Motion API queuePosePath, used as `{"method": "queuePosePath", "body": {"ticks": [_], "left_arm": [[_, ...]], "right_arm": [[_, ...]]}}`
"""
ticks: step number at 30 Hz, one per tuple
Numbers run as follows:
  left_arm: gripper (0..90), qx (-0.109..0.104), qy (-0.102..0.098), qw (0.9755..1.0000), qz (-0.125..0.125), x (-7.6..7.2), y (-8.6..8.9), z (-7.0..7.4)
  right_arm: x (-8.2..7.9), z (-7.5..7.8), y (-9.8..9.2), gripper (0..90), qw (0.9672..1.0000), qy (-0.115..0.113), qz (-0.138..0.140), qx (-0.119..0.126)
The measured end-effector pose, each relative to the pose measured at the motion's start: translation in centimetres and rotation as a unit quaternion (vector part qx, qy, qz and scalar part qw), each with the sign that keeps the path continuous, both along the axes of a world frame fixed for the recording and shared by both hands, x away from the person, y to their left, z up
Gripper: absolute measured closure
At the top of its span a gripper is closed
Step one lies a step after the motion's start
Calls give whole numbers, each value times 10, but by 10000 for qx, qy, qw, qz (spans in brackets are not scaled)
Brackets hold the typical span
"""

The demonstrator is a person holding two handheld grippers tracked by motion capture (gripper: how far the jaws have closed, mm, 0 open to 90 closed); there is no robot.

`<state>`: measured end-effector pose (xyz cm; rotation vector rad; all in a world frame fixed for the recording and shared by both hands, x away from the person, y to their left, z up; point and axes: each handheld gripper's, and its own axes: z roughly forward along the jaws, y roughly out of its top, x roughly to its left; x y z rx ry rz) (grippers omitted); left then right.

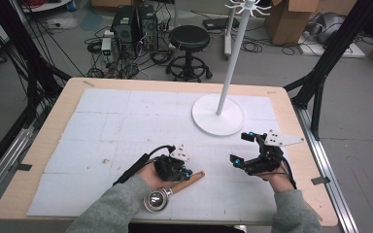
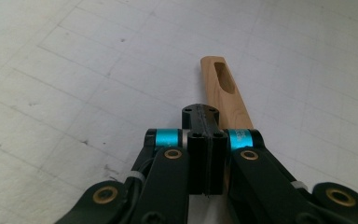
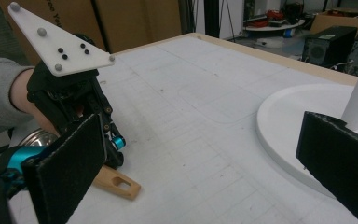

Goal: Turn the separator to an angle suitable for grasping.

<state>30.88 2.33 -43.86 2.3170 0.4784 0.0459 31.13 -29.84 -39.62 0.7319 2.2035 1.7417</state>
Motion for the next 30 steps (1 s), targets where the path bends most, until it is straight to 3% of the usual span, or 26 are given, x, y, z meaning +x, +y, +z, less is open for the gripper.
{"method": "queuePosePath", "body": {"ticks": [9,21,30], "left_arm": [[898,83,103,9998,-137,5,-4,2],[898,275,41,9992,-274,5,-20,5],[898,265,36,9991,-316,2,-23,5]], "right_arm": [[0,0,0,7,10000,20,14,-14],[0,0,-1,7,10000,24,18,23],[0,0,-3,7,10000,-4,-18,30]]}}
